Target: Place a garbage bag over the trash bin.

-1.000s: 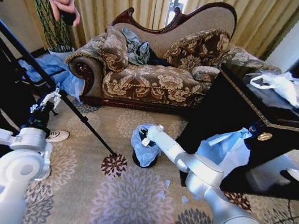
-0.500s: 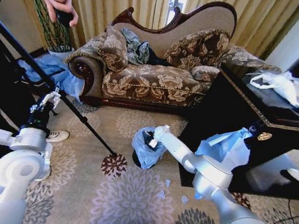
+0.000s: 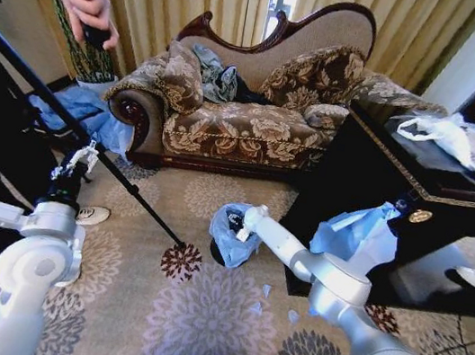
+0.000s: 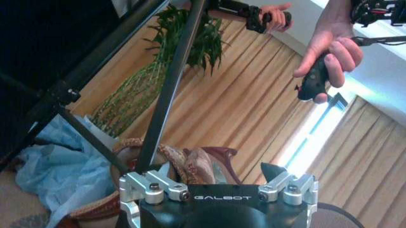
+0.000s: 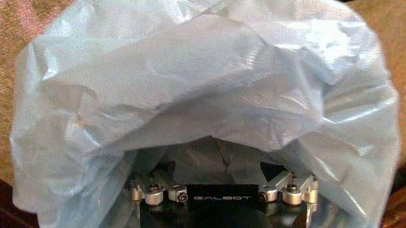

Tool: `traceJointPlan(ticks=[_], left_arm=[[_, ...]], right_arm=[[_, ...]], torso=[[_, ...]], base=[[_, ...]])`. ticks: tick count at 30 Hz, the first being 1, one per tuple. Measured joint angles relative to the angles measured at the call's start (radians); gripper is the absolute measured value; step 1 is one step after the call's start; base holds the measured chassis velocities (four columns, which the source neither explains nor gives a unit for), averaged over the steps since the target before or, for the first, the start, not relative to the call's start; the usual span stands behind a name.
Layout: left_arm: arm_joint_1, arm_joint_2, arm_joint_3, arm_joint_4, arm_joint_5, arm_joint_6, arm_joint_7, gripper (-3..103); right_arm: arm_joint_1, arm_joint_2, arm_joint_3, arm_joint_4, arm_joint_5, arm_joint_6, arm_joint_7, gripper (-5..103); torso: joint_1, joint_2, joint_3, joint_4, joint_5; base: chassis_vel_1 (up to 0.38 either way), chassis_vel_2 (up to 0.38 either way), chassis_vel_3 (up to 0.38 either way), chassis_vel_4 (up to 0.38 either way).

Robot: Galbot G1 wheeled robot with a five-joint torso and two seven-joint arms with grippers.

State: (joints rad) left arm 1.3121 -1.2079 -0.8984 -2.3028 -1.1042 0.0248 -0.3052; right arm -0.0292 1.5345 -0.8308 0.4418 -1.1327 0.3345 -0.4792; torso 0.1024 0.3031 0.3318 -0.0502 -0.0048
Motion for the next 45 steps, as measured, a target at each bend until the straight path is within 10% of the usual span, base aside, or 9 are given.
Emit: traceJointPlan(ticks=[20, 37, 45], left_arm=[[0.023, -0.017, 0.000, 0.004, 0.005, -0.016, 0.006, 98], [0.027, -0.020, -0.009, 0.003, 0.004, -0.023, 0.006, 98], [0.026, -0.022, -0.006, 0.005, 0.004, -0.023, 0.005, 98]], right_arm=[[-0.044, 0.073, 0.011, -0.110, -0.082, -0.022, 0.052, 33], [-0.034, 0.072, -0.002, -0.113, -0.092, -0.035, 0.058, 97], [-0.031, 0.073, 0.002, -0.114, -0.089, -0.044, 0.063, 100]], torso=[[0.000, 0.000, 0.000, -0.0001, -0.0001], [0.000, 0.000, 0.000, -0.0002, -0.0001], [0.000, 0.000, 0.000, -0.0002, -0.0001]], base=[[0.000, 0.000, 0.000, 0.000], [0.000, 0.000, 0.000, 0.000], [0.000, 0.000, 0.000, 0.000]])
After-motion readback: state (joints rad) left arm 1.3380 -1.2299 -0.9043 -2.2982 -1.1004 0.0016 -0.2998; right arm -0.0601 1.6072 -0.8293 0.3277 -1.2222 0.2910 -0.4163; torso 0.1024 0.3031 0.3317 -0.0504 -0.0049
